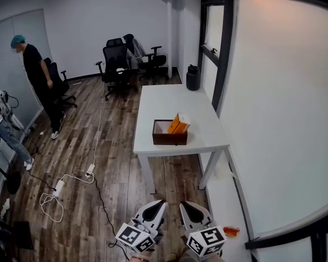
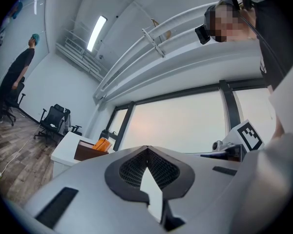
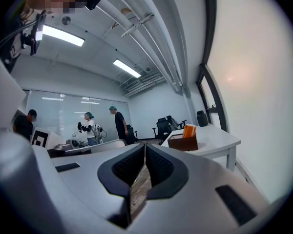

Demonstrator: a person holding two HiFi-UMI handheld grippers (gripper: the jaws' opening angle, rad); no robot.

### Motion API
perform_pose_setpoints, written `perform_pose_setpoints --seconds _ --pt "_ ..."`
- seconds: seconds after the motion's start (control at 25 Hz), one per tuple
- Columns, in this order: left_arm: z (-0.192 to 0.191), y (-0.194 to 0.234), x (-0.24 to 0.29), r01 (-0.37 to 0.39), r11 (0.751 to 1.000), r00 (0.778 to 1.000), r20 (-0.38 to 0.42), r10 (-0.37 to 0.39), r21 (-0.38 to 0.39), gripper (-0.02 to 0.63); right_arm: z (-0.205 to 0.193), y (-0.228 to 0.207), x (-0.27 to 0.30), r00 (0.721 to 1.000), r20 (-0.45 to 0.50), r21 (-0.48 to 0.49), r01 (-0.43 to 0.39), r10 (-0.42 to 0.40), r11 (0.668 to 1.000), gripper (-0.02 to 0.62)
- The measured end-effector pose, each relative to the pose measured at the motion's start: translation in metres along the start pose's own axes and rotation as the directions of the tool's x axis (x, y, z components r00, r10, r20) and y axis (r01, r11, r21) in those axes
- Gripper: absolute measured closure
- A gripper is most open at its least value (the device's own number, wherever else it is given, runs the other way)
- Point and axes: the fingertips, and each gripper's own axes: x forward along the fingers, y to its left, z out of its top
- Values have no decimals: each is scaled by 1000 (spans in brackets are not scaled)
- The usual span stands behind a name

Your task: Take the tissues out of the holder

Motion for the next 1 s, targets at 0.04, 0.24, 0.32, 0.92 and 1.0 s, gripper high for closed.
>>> perform_pose_setpoints --seconds 0.04,0.24,0.32,0.92,1.0 --pt "-1 2 1 -1 1000 1000 -1 1 -3 601 0 -1 2 1000 0 1 2 -2 1000 588" --pt "-1 20 9 -24 1000 1000 9 24 -9 601 4 -10 19 1000 -4 -18 -1 1 1000 588" --pt "2 26 15 -24 1000 1000 17 24 -6 601 7 -13 26 1000 -2 -20 -7 7 1000 588" --pt "5 86 75 -40 999 999 6 40 -5 601 16 -47 106 998 -27 -43 -63 62 997 588" --pt "7 96 87 -41 999 999 10 41 -2 601 18 -56 118 997 -32 -44 -68 66 997 588"
